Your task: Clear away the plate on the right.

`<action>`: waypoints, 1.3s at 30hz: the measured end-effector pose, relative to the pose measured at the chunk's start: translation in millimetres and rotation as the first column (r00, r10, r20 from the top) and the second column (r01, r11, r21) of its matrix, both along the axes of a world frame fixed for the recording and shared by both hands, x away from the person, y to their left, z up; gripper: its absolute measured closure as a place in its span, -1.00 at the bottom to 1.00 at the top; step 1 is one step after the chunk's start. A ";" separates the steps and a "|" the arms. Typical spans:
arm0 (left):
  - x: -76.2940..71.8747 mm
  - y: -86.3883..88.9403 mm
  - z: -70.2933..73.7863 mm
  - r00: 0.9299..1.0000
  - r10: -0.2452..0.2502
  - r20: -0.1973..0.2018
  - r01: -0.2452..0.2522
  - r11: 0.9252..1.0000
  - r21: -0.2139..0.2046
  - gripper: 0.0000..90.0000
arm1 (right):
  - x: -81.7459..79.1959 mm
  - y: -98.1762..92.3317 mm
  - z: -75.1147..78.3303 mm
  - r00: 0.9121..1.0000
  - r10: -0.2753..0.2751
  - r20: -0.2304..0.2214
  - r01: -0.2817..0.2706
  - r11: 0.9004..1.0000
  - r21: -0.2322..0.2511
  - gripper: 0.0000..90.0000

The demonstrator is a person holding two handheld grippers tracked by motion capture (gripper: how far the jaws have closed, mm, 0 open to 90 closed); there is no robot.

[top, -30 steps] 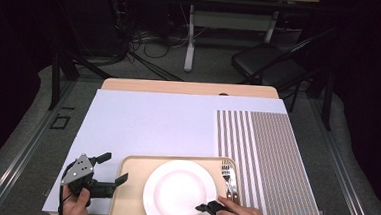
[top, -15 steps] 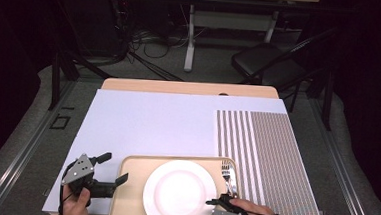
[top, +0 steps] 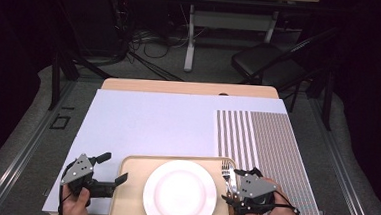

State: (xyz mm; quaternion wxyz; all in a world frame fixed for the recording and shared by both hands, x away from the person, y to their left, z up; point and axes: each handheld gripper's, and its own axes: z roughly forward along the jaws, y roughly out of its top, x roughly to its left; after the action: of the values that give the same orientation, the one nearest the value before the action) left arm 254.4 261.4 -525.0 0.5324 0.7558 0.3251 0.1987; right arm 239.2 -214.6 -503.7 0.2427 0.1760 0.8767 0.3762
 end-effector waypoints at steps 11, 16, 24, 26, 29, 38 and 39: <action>-0.1 2.0 0.3 1.000 0.008 0.002 -0.008 1.000 -0.009 -0.82 | 19.4 -44.5 -4.7 0.935 -0.355 -0.005 0.350 0.922 0.167 -0.68; -0.1 2.8 0.4 1.000 0.007 0.004 -0.007 1.000 -0.012 -0.82 | 23.5 -62.3 -6.5 0.884 -0.464 -0.047 0.461 0.854 0.242 -0.84; -0.2 3.8 0.7 1.000 0.012 0.005 -0.012 1.000 -0.011 -0.82 | 24.3 -83.7 -11.9 0.831 -0.551 -0.077 0.544 0.777 0.317 -1.00; -0.1 4.2 0.8 1.000 0.013 0.006 -0.013 1.000 -0.012 -0.82 | 24.4 -88.3 -13.3 0.819 -0.568 -0.085 0.561 0.758 0.333 -1.00; -0.2 4.6 0.7 1.000 0.016 0.006 -0.016 1.000 -0.016 -0.82 | 23.8 -93.2 -15.8 0.804 -0.589 -0.083 0.577 0.740 0.345 -1.00; -0.4 6.1 0.9 1.000 0.025 0.007 -0.025 0.999 -0.021 -0.82 | 23.4 -92.4 -21.0 0.788 -0.611 -0.077 0.601 0.736 0.311 -1.00; -0.3 6.4 1.0 1.000 0.027 0.008 -0.026 0.999 -0.020 -0.82 | 23.5 -91.9 -21.2 0.789 -0.610 -0.075 0.600 0.738 0.310 -1.00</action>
State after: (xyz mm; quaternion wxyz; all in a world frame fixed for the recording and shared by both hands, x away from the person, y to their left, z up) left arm 254.2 267.8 -524.1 0.5388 0.7452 0.3348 0.2057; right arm 262.7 -306.5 -524.9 0.3341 0.4816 0.6956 0.4154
